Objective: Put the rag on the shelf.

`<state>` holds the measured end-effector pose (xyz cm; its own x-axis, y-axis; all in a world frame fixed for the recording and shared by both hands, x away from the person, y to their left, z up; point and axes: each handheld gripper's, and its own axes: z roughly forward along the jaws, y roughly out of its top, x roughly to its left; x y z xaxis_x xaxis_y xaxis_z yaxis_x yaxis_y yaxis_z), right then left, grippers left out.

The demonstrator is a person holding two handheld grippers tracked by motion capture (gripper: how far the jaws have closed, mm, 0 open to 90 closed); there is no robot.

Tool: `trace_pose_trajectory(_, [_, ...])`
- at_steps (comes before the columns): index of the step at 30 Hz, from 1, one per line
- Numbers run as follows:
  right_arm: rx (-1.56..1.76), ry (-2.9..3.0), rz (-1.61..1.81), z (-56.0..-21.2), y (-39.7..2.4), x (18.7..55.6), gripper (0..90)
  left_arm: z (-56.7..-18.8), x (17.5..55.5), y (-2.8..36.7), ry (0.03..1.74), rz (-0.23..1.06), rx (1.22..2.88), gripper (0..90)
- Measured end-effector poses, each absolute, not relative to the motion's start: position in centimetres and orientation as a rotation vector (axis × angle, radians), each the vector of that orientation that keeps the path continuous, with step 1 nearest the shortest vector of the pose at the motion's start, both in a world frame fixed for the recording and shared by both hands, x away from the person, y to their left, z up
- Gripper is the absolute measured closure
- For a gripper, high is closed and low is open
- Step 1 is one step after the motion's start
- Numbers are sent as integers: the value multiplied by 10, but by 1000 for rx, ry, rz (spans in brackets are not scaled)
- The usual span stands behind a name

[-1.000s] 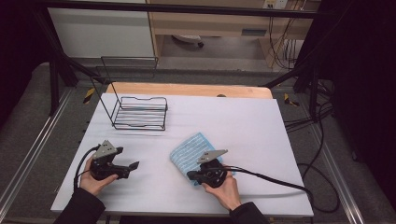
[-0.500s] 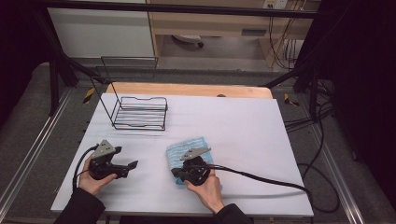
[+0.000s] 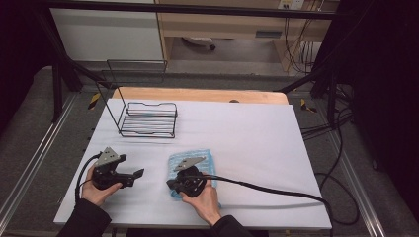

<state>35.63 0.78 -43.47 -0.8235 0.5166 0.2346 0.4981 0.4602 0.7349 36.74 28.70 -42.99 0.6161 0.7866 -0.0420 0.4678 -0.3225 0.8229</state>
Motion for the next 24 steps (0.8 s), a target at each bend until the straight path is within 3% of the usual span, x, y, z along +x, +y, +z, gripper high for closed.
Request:
trace_pose_trajectory(2, [921, 2677, 1320, -439, 11, 356, 879, -429, 367, 287, 992, 466, 1976, 96])
trace_pose_trajectory(3, [923, 2691, 1327, -442, 11, 357, 815, -429, 367, 288, 994, 466, 1975, 97])
trace_pose_trajectory(8, [905, 2680, 1370, -432, 3, 357, 705, -426, 365, 287, 996, 464, 1971, 100])
trace_pose_trajectory(12, [926, 2577, 1372, -413, -31, 362, 588, -420, 360, 277, 980, 452, 1976, 128])
trace_pose_trajectory(19, [1039, 2482, 1273, -411, -103, 362, 579, -407, 345, 228, 897, 416, 2075, 212])
trace_pose_trajectory(23, [1074, 2484, 1233, -418, -120, 356, 593, -405, 338, 201, 843, 405, 2139, 264])
trace_pose_trajectory(24, [1090, 2497, 1224, -424, -129, 352, 600, -405, 335, 193, 825, 392, 2157, 311])
